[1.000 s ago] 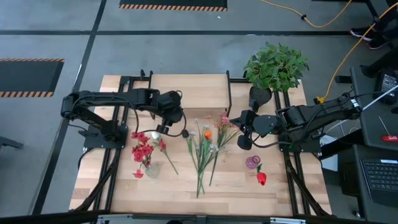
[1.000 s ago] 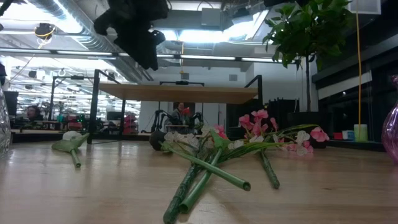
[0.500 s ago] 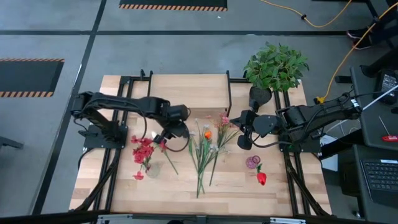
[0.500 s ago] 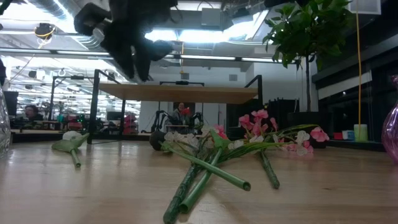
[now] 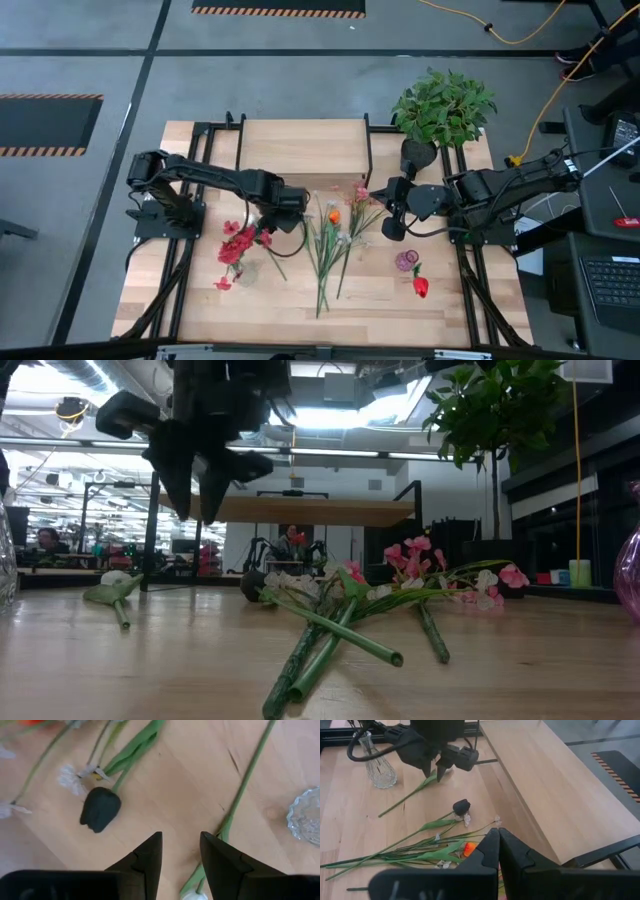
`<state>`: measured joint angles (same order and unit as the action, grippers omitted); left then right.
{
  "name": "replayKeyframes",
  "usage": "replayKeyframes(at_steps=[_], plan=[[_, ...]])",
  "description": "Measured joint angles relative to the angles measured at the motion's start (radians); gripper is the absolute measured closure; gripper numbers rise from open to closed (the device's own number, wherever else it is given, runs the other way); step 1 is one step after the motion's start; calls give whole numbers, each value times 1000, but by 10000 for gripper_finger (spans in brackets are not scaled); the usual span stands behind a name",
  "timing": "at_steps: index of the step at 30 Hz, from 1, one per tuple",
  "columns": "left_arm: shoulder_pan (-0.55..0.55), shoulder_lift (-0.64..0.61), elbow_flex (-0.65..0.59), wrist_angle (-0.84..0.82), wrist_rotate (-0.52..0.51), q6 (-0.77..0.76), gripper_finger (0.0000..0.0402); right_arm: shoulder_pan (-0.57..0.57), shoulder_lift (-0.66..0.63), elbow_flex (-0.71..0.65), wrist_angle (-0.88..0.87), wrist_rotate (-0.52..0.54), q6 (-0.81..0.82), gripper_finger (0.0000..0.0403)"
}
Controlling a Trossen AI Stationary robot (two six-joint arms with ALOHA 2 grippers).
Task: Pick and place flowers into a vace then onto a shelf
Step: Put the white flower into the pink vase
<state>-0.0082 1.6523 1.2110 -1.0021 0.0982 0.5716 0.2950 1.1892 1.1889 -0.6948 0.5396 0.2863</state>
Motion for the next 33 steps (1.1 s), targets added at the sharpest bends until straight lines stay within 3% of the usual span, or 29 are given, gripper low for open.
replayKeyframes(at_steps=[10,33], plan=[[0,89,0,-50,0,52,280,0,0,0,-9,0,0,395],[2,97,-29,-60,50,17,292,0,0,0,-10,0,1,395]])
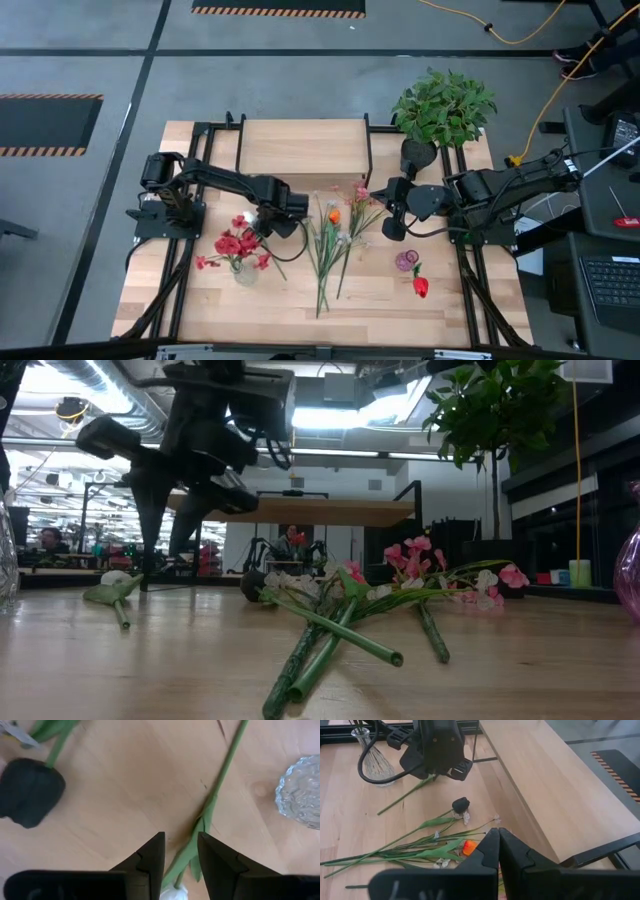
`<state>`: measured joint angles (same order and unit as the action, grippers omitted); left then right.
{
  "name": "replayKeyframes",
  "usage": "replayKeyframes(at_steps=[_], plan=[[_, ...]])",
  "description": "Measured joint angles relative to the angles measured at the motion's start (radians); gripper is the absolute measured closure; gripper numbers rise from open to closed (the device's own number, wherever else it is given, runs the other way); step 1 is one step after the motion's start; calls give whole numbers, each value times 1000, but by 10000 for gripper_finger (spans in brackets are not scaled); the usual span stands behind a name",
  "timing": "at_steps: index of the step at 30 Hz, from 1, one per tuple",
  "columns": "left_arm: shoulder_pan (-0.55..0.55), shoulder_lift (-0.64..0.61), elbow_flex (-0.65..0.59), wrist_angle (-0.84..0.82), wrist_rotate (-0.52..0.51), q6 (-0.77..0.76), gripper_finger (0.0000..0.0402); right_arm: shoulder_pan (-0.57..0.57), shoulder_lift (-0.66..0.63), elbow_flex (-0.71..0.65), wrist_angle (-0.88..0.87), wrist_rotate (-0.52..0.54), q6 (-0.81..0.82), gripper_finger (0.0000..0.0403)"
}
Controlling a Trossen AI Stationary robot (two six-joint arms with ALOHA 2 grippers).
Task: Pick and place flowers into a vace then onto a shelf
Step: Put the white flower into the pink vase
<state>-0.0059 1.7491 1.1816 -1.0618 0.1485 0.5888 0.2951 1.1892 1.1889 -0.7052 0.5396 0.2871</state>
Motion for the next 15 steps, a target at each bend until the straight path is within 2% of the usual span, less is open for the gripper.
replayKeyframes(at_steps=[15], plan=[[-27,6,-74,48,-8,-35,292,0,0,0,1,0,0,395]])
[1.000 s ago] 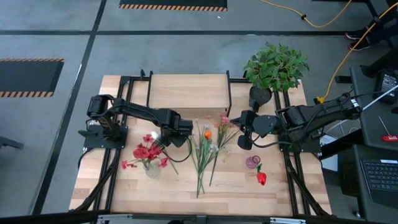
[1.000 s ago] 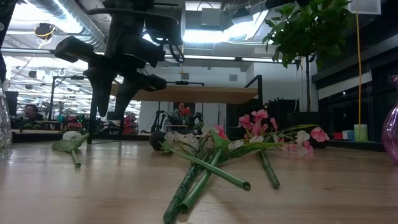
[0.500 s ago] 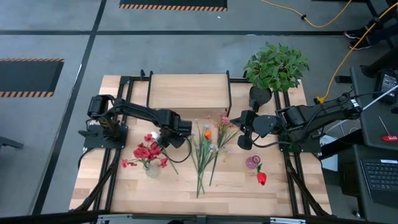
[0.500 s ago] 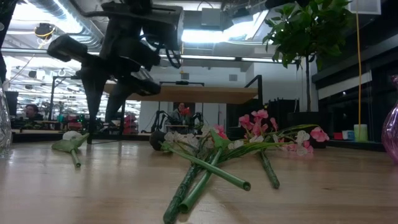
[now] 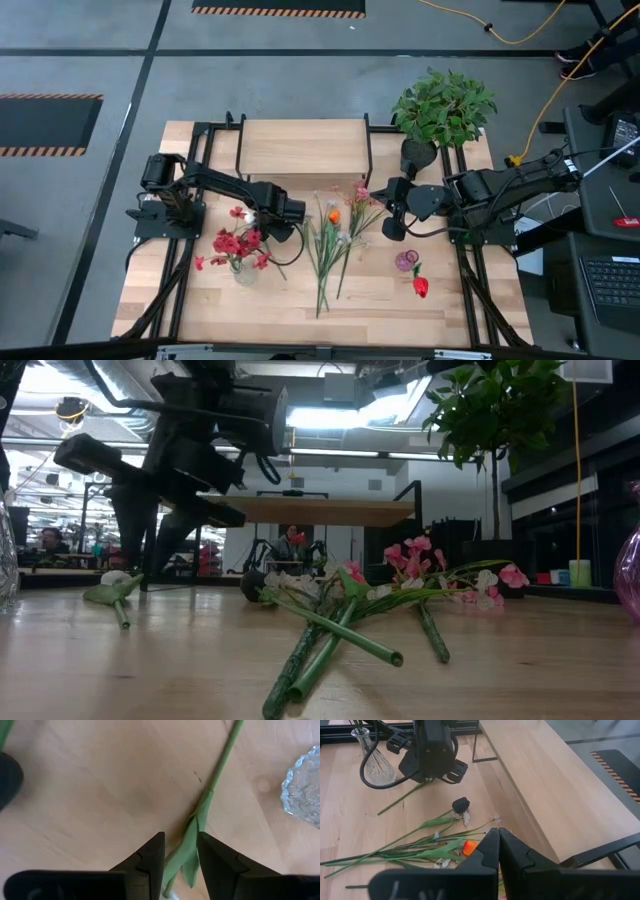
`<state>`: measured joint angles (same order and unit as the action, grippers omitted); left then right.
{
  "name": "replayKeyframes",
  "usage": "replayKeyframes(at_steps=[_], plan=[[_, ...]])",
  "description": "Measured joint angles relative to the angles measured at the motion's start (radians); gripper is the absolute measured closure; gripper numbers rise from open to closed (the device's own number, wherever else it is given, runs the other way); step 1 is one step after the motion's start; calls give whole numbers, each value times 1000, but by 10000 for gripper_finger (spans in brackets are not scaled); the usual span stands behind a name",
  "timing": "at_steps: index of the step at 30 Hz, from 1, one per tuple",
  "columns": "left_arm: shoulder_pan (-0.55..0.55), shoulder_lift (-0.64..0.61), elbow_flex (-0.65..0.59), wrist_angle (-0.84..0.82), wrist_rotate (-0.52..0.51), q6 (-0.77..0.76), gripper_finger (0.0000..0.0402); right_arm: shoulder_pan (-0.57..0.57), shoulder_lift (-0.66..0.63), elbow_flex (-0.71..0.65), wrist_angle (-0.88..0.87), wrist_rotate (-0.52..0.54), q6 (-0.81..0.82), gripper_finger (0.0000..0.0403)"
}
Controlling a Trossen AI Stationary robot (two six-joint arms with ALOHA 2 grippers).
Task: Pick and place flowers into a vace then onto a shelf
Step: Put the white flower into the pink vase
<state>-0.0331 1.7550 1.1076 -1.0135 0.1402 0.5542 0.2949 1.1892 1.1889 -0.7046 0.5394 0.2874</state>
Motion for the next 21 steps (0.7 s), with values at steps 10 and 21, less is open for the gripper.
replayKeyframes(at_steps=[10,21], plan=[[3,0,-74,20,-12,1,291,0,0,0,1,0,0,395],[5,8,-79,42,-94,8,294,0,0,0,4,0,0,395]])
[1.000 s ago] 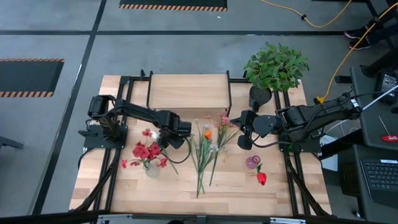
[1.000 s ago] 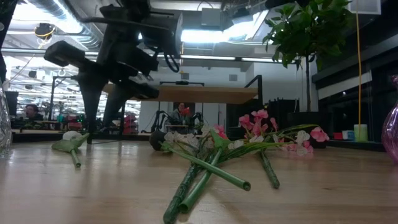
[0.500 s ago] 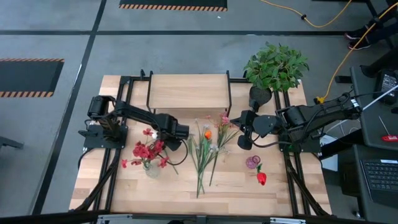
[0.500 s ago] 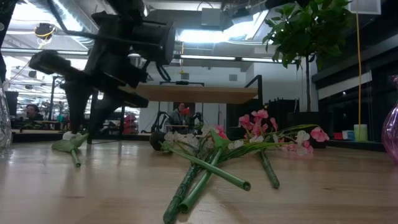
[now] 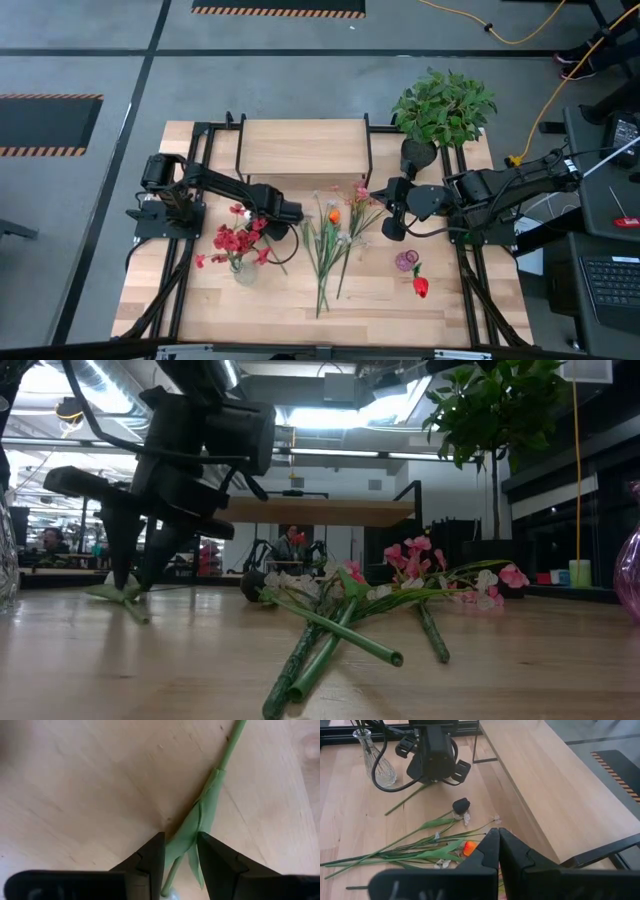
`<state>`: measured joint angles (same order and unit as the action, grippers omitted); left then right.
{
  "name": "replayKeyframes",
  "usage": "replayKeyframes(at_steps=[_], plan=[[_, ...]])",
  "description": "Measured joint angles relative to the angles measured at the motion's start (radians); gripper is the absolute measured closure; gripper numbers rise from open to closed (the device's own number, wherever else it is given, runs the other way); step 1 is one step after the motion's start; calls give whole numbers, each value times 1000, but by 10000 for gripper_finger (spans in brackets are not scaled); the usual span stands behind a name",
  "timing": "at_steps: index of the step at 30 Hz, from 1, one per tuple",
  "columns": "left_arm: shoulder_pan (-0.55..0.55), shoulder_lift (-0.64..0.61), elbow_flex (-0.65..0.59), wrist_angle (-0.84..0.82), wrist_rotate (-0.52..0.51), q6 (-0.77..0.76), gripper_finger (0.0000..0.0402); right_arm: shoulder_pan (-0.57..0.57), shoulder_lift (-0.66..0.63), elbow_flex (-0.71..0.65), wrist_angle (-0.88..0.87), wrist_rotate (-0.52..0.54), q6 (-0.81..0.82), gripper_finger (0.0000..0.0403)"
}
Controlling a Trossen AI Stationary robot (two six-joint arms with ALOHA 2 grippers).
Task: Pick and place flowers into a vace then onto a shelf
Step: Put the white flower into the pink vase
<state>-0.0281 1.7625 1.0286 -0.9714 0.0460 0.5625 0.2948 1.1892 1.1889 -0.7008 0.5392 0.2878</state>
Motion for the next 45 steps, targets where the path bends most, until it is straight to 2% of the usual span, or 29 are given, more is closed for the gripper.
replayKeyframes(at_steps=[6,11,16,18,20,28,41,45], plan=[[1,72,7,-10,36,1,294,0,0,0,0,0,0,395],[5,92,10,-11,17,25,302,0,0,0,-1,0,0,395],[5,63,2,-1,-4,129,351,0,0,0,-2,0,0,395],[5,54,1,1,-11,140,381,0,0,0,-2,0,0,395],[4,50,7,2,-29,133,392,0,0,0,-2,0,0,395],[-4,55,73,-15,-215,85,398,0,0,0,-2,0,0,395],[-2,52,264,-167,-255,41,399,0,0,0,-2,-2,0,395],[-4,51,314,-182,-302,41,399,0,0,0,-6,-48,-1,395]])
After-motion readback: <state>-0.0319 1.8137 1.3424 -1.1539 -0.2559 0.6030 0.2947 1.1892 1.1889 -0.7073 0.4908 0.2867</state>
